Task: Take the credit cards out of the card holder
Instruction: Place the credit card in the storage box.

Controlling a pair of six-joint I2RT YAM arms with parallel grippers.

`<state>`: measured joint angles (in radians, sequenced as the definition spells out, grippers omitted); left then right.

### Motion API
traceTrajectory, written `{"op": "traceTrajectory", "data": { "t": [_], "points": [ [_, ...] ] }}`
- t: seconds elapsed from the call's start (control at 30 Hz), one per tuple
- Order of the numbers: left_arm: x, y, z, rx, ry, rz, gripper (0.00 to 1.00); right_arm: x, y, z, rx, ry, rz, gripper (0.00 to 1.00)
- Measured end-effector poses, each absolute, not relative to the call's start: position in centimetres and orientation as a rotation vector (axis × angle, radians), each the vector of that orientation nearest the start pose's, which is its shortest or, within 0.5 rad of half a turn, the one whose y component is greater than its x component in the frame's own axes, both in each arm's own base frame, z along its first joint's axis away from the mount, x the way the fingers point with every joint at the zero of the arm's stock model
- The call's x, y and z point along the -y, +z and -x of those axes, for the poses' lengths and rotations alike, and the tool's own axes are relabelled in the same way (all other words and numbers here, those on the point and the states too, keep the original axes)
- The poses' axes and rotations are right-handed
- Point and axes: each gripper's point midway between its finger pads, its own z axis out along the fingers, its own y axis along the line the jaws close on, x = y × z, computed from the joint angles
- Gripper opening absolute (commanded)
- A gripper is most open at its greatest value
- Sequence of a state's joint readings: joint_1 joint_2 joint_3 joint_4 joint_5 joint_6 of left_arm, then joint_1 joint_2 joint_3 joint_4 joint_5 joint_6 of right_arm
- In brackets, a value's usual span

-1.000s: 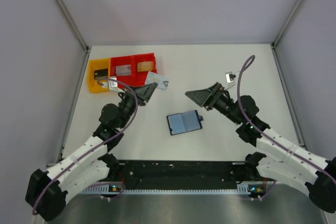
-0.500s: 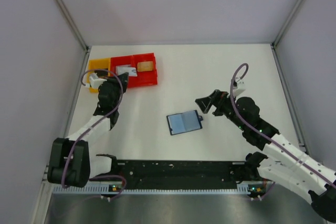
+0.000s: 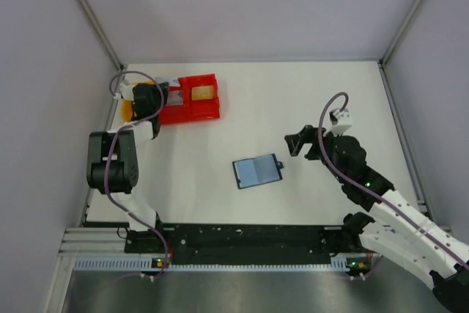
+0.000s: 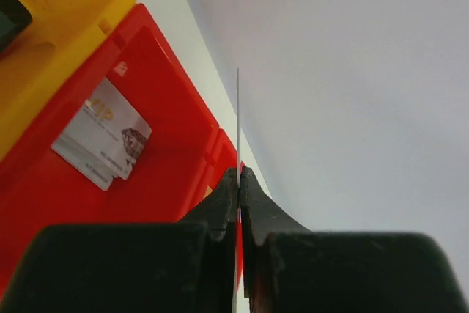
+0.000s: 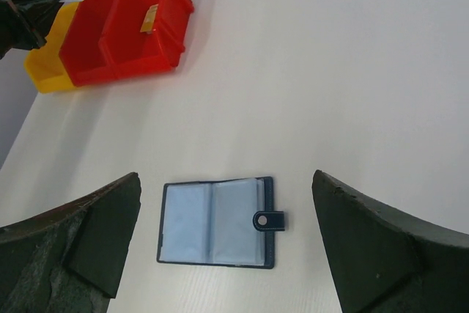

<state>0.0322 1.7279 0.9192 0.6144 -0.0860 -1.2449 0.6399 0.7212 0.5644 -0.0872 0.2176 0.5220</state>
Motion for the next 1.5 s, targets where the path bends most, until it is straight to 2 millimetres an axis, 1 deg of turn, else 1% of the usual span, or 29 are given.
{"op": "traceTrajectory", "data": {
  "t": [0.07,0.13,0.3,0.53,0.73,0.83,0.97,1.0,1.13,1.2,1.27,1.43,1.5],
  "points": [
    [0.1,16.4,-53.1,-1.459,-0.780,1.170,0.00,-16.3,21.6,-25.8,-1.842,0.603,-0.057,0.98],
    [-0.1,15.3,-53.7,-1.489,-0.767,1.191,0.00,-15.9,21.7,-25.9,-1.833,0.589,-0.066,0.98],
    [0.3,13.6,-54.4,-1.560,-0.765,1.218,0.00,-15.5,21.7,-26.0,-1.832,0.573,-0.075,0.98],
    [0.4,12.2,-55.1,-1.605,-0.755,1.246,0.00,-15.3,21.6,-26.1,-1.832,0.565,-0.078,0.98],
    [0.4,12.2,-56.8,-1.626,-0.768,1.249,0.00,-15.2,21.6,-26.2,-1.833,0.563,-0.081,0.98],
    [0.5,11.8,-57.1,-1.640,-0.770,1.254,0.00,-15.2,21.6,-26.2,-1.834,0.564,-0.080,0.98],
    [0.6,10.8,-57.1,-1.664,-0.763,1.265,0.00,-15.2,21.6,-26.2,-1.835,0.566,-0.079,0.98],
    [0.6,10.5,-57.2,-1.674,-0.762,1.269,0.05,-15.2,21.6,-26.2,-1.835,0.566,-0.079,0.98],
    [0.8,9.6,-57.2,-1.711,-0.761,1.277,0.31,-15.3,21.6,-26.1,-1.837,0.571,-0.074,0.98],
    [0.9,9.2,-56.9,-1.734,-0.756,1.278,0.41,-15.3,21.5,-26.1,-1.840,0.573,-0.073,0.98],
    [1.1,9.5,-56.9,-1.740,-0.761,1.261,0.51,-15.4,21.5,-26.1,-1.842,0.578,-0.070,0.97],
    [1.6,10.6,-55.9,-1.775,-0.749,1.243,0.71,-15.7,21.3,-25.8,-1.854,0.601,-0.059,0.97],
    [1.6,11.0,-54.9,-1.787,-0.739,1.246,0.75,-15.9,21.1,-25.6,-1.866,0.611,-0.050,0.97]
  ]
}}
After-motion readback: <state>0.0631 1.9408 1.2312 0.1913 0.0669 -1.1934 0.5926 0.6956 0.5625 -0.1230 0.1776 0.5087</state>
